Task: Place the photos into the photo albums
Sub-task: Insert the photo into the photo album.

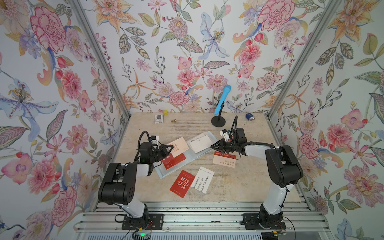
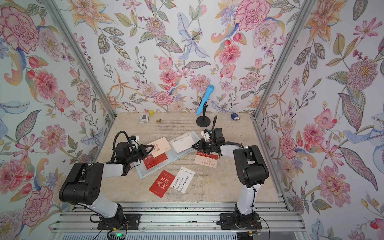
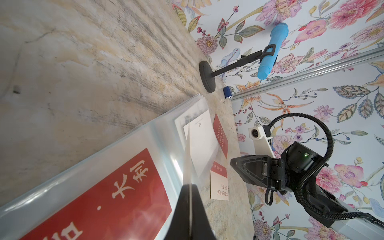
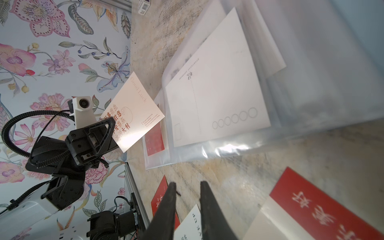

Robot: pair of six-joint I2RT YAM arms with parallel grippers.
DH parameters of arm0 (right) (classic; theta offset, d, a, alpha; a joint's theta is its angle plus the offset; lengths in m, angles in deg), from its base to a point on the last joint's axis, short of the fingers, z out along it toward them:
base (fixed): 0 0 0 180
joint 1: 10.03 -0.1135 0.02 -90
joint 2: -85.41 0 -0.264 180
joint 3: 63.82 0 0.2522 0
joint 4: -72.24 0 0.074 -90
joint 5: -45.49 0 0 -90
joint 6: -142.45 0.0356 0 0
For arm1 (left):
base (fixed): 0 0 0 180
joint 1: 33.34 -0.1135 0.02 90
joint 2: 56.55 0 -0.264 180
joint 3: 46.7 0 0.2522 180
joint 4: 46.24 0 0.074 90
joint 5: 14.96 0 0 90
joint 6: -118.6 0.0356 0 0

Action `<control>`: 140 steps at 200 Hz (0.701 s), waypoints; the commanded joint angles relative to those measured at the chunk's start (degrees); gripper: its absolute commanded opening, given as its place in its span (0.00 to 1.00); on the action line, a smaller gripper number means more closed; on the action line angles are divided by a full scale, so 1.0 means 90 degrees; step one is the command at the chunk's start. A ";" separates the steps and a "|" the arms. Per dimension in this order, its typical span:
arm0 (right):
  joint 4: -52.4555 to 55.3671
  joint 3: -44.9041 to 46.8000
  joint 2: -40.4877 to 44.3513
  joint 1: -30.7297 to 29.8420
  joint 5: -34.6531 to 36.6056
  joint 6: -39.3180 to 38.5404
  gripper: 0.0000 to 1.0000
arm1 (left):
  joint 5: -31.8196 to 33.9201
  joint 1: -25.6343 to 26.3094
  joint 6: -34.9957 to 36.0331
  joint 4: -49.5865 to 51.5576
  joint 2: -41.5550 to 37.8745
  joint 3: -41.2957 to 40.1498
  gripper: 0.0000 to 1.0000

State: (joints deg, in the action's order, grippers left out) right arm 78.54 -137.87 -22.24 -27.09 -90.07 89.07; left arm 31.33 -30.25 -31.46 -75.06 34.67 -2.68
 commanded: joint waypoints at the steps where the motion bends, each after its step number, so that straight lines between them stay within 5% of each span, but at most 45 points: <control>1: 0.0065 0.0012 -0.0041 0.0040 0.0050 -0.0112 0.24 | 0.0099 -0.0089 0.0334 0.0492 -0.0357 0.0218 0.00; 140: 0.0204 -0.0253 -0.0431 -0.0057 0.0046 -0.0191 0.24 | 0.0137 -0.0134 0.0093 0.0317 -0.0463 -0.0202 0.00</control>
State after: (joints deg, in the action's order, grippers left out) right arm 79.31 -138.20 -24.87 -27.09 -89.90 88.65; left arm 31.88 -30.84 -29.49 -70.26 31.92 -2.55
